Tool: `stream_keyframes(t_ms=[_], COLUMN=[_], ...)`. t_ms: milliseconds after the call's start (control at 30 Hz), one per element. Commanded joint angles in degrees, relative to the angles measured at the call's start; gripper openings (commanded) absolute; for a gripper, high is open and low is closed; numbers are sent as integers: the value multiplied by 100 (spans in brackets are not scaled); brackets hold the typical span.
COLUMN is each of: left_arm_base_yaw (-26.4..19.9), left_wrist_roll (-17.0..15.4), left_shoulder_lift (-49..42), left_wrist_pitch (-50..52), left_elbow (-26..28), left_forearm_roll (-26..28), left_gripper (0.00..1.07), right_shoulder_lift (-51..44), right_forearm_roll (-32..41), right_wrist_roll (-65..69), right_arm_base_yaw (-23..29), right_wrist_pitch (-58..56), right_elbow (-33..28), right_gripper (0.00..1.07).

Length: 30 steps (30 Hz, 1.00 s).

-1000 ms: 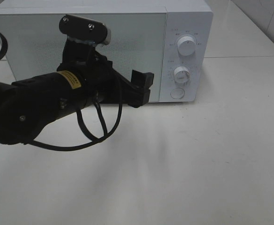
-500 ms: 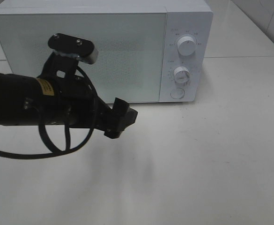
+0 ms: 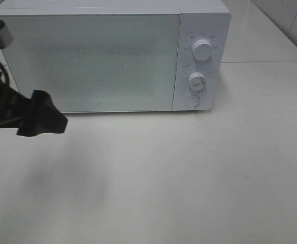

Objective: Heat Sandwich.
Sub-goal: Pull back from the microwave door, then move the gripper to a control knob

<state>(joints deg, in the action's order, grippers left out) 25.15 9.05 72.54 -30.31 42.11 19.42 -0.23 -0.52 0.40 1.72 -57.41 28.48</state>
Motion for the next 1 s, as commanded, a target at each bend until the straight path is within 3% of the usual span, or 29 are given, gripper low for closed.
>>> stream_keyframes(t_ms=[33,167,267,433,567,800,1000], left_arm_base_yaw=[-315,-1106,-1392,-2269,-2670,-2750,-2750], left_wrist_roll=[0,-6,-23,-584,-779,-905,-905], left_shoulder_lift=[-315,-1020,-1272,-2011,-2510,-3426,-4291], left_wrist_pitch=[-493,-1278,-1536,-2343,-2773,-3088,-3237], left_elbow=[6,6,6,6,6,-97,-556], left_forearm_roll=[-57,-407,-550,-1157,-1610,-1707,-1662], left_gripper=[96,96,96,96,96,96,96], right_shoulder_lift=[-160,-160,-160,-160,-160,-160,-160], right_forearm_roll=[6,6,6,6,6,6,6], right_wrist_roll=[46,46,46,46,46,46,46], right_arm_base_yaw=[-46,-46,-46,-46,-46,-46,-46], right_wrist_pitch=[34,34,34,34,34,34,34], right_elbow=[0,0,0,0,0,0,0], right_gripper=[76,76,76,76,76,76,76])
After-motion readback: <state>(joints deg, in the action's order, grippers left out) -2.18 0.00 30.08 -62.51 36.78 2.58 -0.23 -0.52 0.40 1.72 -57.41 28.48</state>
